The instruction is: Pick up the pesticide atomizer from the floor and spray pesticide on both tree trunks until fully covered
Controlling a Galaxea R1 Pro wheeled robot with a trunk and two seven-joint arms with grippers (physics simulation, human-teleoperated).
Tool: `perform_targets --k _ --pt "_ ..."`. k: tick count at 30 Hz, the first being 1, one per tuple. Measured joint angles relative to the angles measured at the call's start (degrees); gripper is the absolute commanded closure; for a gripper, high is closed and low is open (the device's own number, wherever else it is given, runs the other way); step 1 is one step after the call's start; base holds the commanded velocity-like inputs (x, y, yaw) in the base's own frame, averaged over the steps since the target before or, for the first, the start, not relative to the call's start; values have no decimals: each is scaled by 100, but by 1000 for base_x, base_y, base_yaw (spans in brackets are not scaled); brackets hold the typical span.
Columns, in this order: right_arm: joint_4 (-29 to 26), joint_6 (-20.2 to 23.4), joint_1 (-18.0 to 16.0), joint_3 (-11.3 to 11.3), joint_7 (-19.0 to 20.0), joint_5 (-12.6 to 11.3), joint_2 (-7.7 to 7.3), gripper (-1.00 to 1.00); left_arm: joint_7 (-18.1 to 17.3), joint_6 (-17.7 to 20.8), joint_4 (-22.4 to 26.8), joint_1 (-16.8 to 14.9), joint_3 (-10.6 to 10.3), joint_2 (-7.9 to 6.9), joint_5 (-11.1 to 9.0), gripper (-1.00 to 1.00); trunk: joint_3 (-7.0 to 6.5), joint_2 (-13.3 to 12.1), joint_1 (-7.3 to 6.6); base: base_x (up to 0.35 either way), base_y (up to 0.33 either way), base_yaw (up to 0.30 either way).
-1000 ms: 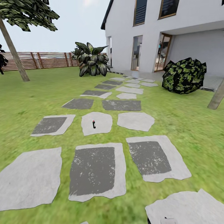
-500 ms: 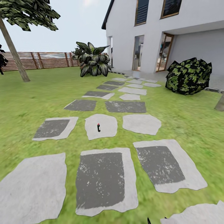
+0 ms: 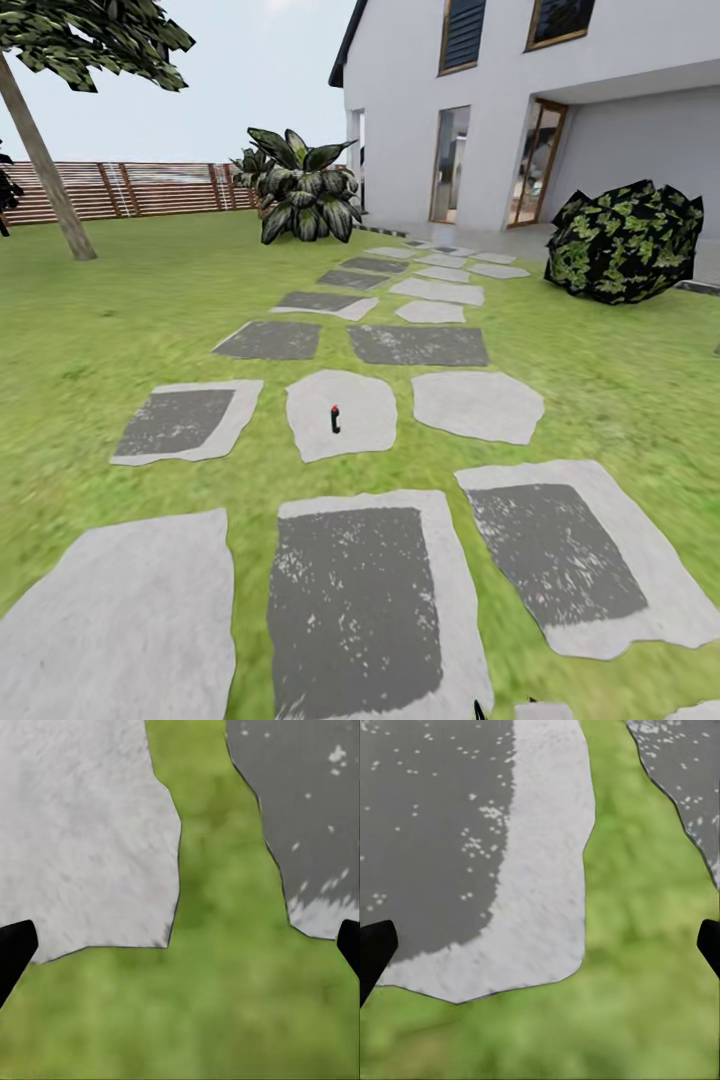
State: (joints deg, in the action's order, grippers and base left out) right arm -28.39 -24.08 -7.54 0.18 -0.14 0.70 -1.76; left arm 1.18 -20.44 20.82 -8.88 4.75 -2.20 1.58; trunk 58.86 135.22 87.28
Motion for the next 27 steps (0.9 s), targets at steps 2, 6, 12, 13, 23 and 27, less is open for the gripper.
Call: perform_targets --k 2,6,12,13,23,27 --pt "0 0 0 0 -2 1 0 -100 -2 1 -2 0 0 0 0 -100 0 0 0 231 278 0" --pt "0 0 2 7 3 0 0 -100 -1 -1 -2 0 0 0 0 -100 0 0 0 225 281 0" --pt "0 0 -1 10 5 1 0 -100 -1 -3 -1 0 1 0 -1 -100 0 -1 1 246 254 0" --pt "0 0 -1 9 5 0 0 -100 -2 -3 0 0 0 0 0 -100 0 0 0 274 233 0" --pt "0 0 -1 9 5 0 0 -100 -3 2 -4 0 0 2 2 -100 0 0 0 280 235 0" --pt "-7 0 -1 7 5 -7 0 -100 -3 2 -5 0 0 0 1 -100 0 0 0 281 240 0"
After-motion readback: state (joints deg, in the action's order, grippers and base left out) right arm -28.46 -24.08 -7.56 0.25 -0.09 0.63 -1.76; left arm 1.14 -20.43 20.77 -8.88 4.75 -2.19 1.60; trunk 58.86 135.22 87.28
